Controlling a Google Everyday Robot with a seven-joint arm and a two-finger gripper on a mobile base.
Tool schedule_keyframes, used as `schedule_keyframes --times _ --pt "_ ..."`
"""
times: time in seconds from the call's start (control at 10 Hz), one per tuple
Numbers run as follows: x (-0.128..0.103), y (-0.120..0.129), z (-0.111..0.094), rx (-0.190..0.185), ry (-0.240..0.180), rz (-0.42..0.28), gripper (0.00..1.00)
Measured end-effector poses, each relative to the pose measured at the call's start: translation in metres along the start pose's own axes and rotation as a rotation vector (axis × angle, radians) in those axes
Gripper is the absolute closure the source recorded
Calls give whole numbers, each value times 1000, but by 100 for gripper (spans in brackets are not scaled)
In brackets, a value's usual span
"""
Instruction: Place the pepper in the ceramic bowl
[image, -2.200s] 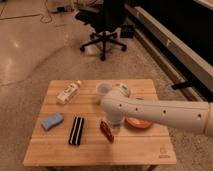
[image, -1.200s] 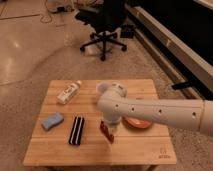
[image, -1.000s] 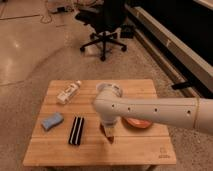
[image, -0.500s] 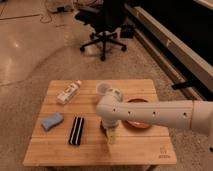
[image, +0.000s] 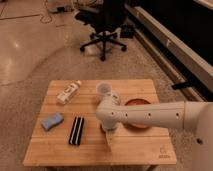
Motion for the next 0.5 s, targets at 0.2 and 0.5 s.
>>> schedule_keyframes --times 0.2,0.5 --pt "-5 -2 4 -20 16 24 28" --pt "-11 -1 8 -44 32 39 59"
